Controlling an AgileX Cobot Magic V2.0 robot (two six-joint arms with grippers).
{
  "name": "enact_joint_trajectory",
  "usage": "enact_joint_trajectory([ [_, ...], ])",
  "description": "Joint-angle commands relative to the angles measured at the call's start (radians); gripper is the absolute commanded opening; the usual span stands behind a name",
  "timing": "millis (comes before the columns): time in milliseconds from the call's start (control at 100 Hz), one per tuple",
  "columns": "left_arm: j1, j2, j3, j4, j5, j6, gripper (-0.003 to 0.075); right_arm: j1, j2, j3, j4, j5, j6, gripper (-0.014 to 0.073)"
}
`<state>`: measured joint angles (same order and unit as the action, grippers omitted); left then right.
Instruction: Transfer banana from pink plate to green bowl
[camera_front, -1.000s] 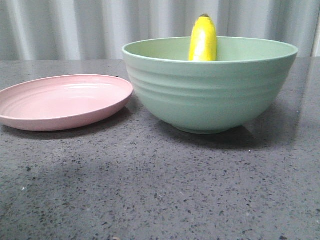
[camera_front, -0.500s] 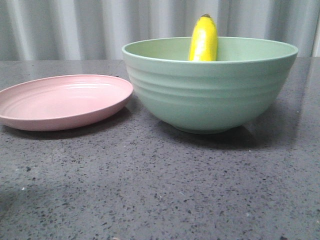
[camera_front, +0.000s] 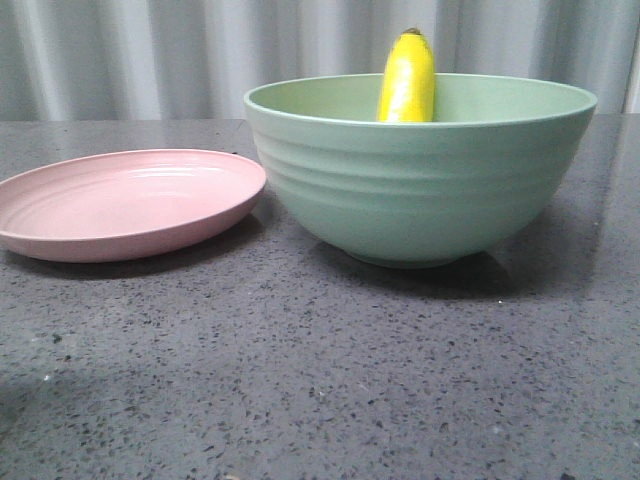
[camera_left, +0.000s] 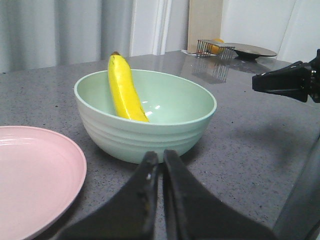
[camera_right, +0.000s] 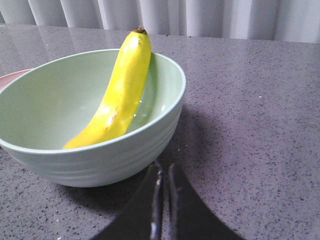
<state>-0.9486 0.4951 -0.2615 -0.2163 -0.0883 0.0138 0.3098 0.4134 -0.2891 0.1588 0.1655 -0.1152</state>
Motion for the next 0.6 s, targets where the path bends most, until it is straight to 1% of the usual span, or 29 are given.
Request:
enact_joint_trajectory([
  [0, -0.008, 0.004, -0.024, -0.007, -0.079, -0.004, -0.0020, -0.005, -0.001, -0.028, 0.004, -0.073, -0.001, -0.0071],
  [110, 0.009, -0.002, -0.014, 0.000, -0.092, -0.004, -0.0020, -0.005, -0.001, -0.028, 0.004, -0.073, -0.001, -0.0071],
  [230, 0.075, -0.028, 0.010, 0.016, -0.091, -0.004, -0.0020, -0.005, -0.001, -0.028, 0.004, -0.073, -0.001, -0.0071],
  [350, 0.203, -0.076, 0.046, 0.027, -0.078, -0.004, -0.0020, -0.005, -0.001, -0.028, 0.004, -0.073, -0.001, -0.0071],
  [590, 0.518, -0.204, 0.130, 0.053, -0.071, -0.004, -0.0020, -0.005, -0.001, -0.028, 0.004, -0.073, -0.001, -0.0071],
])
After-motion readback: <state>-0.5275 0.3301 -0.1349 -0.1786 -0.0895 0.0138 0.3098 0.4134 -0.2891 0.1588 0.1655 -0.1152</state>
